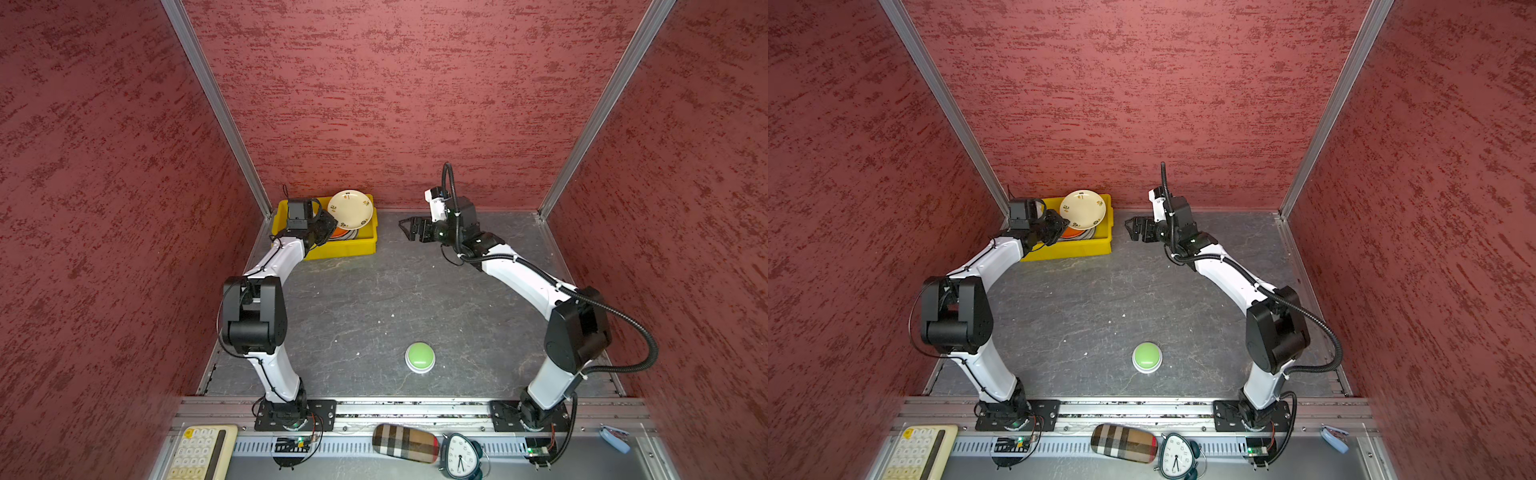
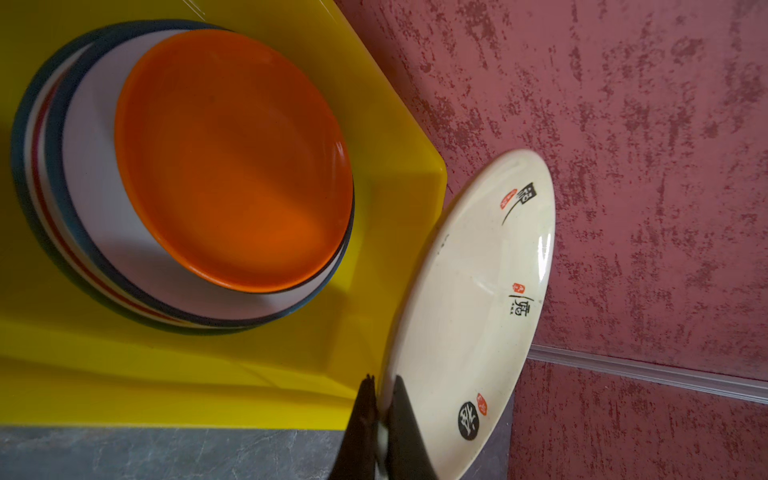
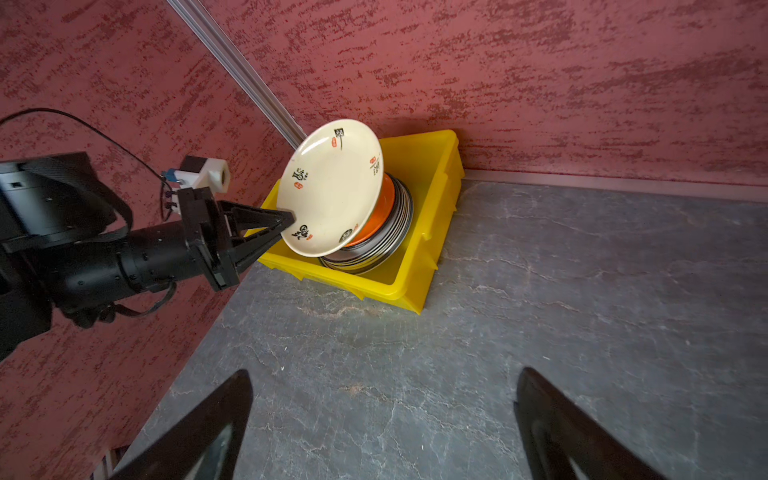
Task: Place the plates into the plastic bin on the countertop
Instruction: 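Lower the cream plate onto the orange plate and open the left gripper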
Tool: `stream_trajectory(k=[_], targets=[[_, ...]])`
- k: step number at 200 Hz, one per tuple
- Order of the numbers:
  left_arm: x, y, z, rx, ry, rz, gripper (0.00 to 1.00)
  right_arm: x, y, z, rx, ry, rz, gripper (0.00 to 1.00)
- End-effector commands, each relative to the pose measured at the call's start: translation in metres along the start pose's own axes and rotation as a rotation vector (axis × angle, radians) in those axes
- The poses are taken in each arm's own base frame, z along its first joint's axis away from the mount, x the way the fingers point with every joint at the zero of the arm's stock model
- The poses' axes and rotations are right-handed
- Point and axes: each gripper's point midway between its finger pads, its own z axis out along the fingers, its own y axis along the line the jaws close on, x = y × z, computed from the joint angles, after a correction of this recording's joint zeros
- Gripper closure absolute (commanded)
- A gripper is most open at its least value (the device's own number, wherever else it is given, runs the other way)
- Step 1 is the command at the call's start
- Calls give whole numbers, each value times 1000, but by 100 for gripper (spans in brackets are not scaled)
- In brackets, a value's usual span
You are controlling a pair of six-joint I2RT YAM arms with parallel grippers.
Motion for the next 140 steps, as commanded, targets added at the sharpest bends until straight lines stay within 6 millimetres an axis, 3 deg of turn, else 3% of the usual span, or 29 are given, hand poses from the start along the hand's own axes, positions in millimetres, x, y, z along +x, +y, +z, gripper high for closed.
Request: stream_trajectory(k=[1,60,140], targets=[[-22,-3,8,17,-38,9,100,-16,8,-5,-60,-69,-16,1],[-58,44,21,-148,-89,37,100,-10,-1,-16,-40,-71,15,1],[-53,89,42,-338,-23,110,100,-2,-14,-26,13,-66,49,1]])
